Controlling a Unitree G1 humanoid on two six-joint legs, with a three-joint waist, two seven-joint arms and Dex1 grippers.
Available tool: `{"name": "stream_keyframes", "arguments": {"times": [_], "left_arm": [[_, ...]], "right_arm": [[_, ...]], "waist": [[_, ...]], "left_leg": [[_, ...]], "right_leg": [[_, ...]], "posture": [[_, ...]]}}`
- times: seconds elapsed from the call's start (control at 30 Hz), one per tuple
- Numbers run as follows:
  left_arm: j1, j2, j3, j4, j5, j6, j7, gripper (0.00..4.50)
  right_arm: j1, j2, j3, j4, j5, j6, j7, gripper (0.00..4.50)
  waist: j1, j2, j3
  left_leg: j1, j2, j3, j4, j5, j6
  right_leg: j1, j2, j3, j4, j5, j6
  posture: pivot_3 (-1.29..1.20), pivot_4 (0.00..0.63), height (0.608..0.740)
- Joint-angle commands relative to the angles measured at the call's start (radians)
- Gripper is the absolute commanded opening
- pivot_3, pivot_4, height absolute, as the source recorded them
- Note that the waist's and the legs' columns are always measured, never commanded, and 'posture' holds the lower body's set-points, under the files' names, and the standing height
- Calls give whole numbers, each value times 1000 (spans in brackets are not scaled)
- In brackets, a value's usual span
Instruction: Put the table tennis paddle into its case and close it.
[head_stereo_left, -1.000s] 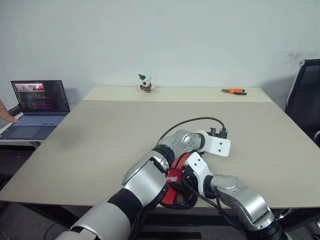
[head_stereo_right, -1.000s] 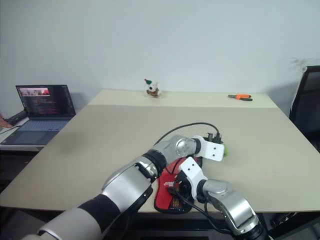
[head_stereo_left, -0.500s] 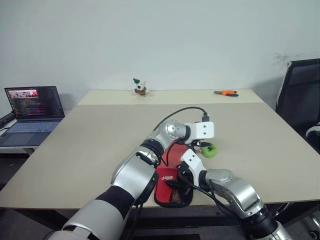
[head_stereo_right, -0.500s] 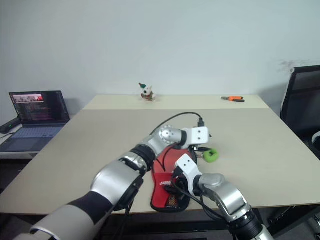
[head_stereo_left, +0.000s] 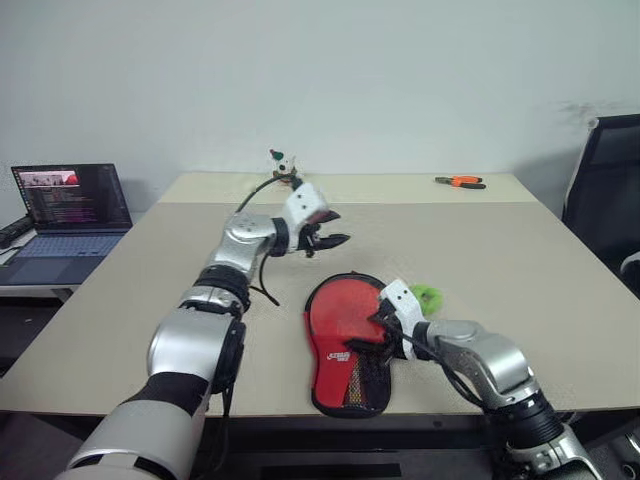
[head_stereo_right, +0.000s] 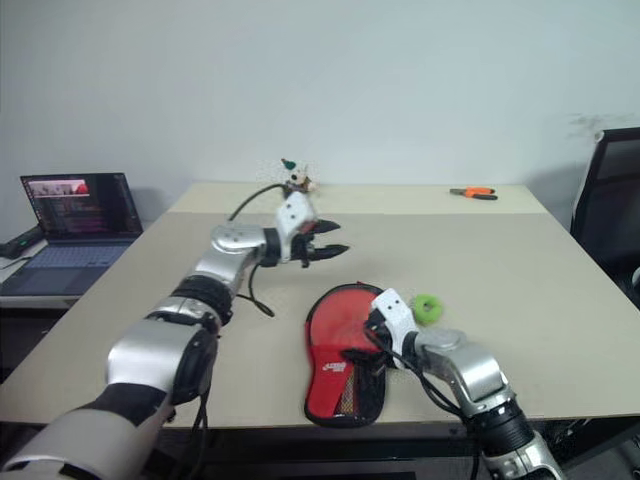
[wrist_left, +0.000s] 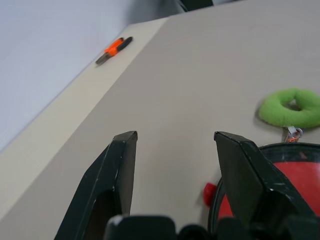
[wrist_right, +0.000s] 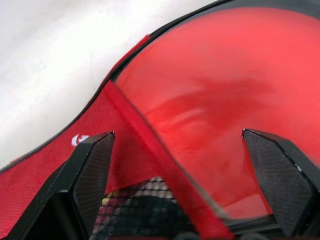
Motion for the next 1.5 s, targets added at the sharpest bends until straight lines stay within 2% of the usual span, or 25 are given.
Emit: {"name": "stream_keyframes", "arguments": {"times": [0.03,0.13,0.27,0.37,0.47,0.53,0.67,0.93,1.13,1.33,1.43,1.5], "left_arm": [[82,46,32,-147,-81,43,-90,2654],[188,60,31,-270,-127,99,-148,2654],[257,33,31,-391,-189,225,-165,2654],[337,22,-11,-499,-211,311,-218,2654],[387,11,-55,-558,-215,391,-249,2654],[395,4,-87,-561,-201,408,-266,2654],[391,-6,-166,-473,-133,340,-267,2654],[283,-76,-175,-220,-90,249,-180,2654],[246,-95,-172,-145,-71,212,-167,2654],[238,-105,-173,-119,-57,189,-167,2654],[242,-112,-173,-111,-53,179,-178,2711],[244,-116,-170,-106,-53,176,-183,2711]], "right_arm": [[-50,-42,-76,-140,82,28,48,4500],[-56,-111,-95,-179,90,17,73,4500],[-45,-206,-90,-189,96,-9,133,4500],[-30,-285,-88,-202,91,-47,194,4500],[-18,-386,-76,-137,19,-157,228,4500],[-26,-413,-68,-73,-18,-221,234,4500],[-82,-410,-38,95,-102,-347,234,4500],[-186,-348,32,430,-219,-536,277,4500],[-199,-296,69,552,-262,-611,343,4500],[-234,-267,69,700,-329,-637,294,4500],[-249,-257,58,727,-338,-637,287,3936],[-254,-256,55,734,-344,-639,280,3328]], "waist": [[0,0,0],[0,1,0],[14,0,1],[17,0,1],[17,0,1],[17,0,1],[12,0,2],[16,-1,2],[14,0,2],[14,0,2],[14,0,2],[15,0,2]], "left_leg": [[-3,0,0,0,0,0],[-6,0,0,0,-1,1],[-11,0,-1,1,-1,1],[-11,0,-1,2,-1,1],[-10,-1,0,2,-1,1],[-9,-1,0,2,-1,1],[-9,0,1,2,-1,1],[-9,-1,3,2,-1,1],[-9,-1,4,2,-1,1],[-8,-1,4,3,0,1],[-2,-1,4,3,0,1],[-1,-1,4,3,0,1]], "right_leg": [[-3,0,0,0,0,0],[-5,0,1,-1,0,-1],[-9,-1,0,-1,0,-1],[-9,-1,-1,0,0,-1],[-8,-1,0,-1,0,-1],[-8,-1,0,0,0,-1],[-8,0,0,1,0,-1],[-8,0,0,0,0,-1],[-8,0,1,0,0,-1],[-7,0,1,1,0,-1],[-1,0,1,1,0,-1],[0,0,1,1,0,-1]], "posture": [[0,150,740],[0,150,740],[0,150,740],[0,150,740],[0,150,740],[0,150,740],[0,150,740],[0,150,740],[0,150,740],[0,150,740],[0,150,740],[0,150,740]]}}
